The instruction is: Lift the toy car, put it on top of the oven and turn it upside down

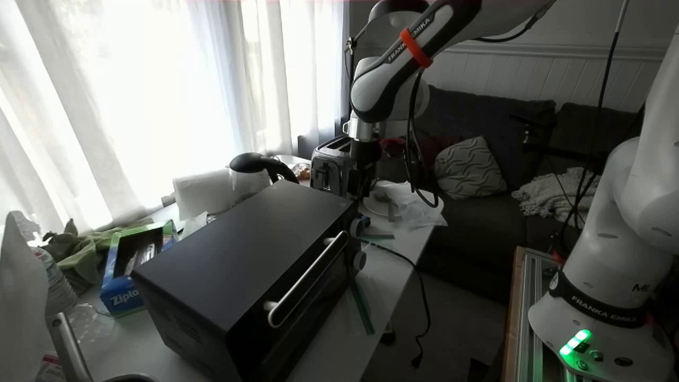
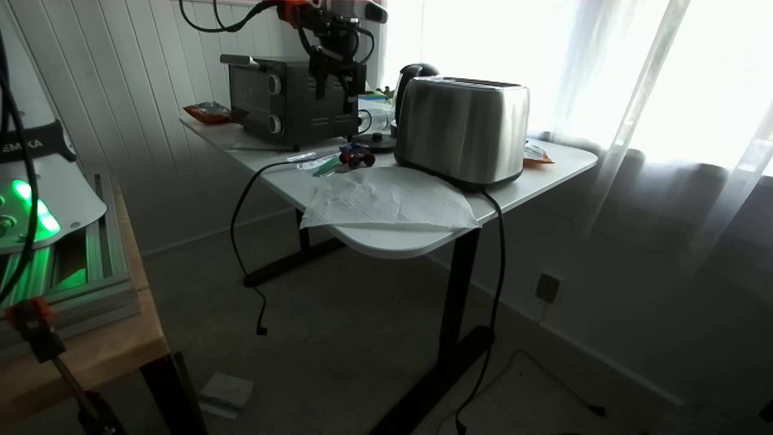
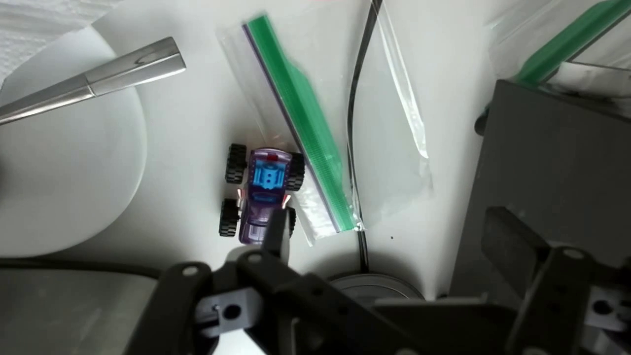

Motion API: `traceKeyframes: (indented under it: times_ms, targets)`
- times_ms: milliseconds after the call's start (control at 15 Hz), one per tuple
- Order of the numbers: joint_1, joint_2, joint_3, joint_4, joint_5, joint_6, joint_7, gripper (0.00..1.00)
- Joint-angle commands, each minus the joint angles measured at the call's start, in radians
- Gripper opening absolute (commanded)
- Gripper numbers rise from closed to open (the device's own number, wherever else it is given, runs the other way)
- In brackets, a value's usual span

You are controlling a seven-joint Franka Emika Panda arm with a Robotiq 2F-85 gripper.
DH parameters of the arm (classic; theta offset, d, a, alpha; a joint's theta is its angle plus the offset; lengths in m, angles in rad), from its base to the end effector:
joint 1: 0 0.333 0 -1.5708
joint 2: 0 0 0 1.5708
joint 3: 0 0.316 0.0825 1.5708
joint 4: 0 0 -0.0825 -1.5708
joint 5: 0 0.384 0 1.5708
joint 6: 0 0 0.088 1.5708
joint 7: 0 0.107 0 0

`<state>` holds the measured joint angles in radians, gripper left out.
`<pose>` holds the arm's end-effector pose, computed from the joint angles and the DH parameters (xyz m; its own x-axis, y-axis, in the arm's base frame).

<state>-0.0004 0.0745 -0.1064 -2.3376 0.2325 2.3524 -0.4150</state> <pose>0.5024 -0.0507 0.2991 0.9902 0.1393 -0.0058 0.1365 -0.9773 -0.1620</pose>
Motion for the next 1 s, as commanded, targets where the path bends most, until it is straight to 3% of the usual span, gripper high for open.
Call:
traceKeyframes:
  times_ms: [0, 333, 933]
  targets:
    - [-0.027, 0.030, 0.022, 0.011, -0.063, 0.022, 0.065, 1.00]
    - [-0.046, 0.088, 0.020, 0.031, -0.095, 0.023, 0.098, 1.00]
    - [-0.065, 0.187, 0.031, 0.043, -0.105, 0.145, 0.154, 1.00]
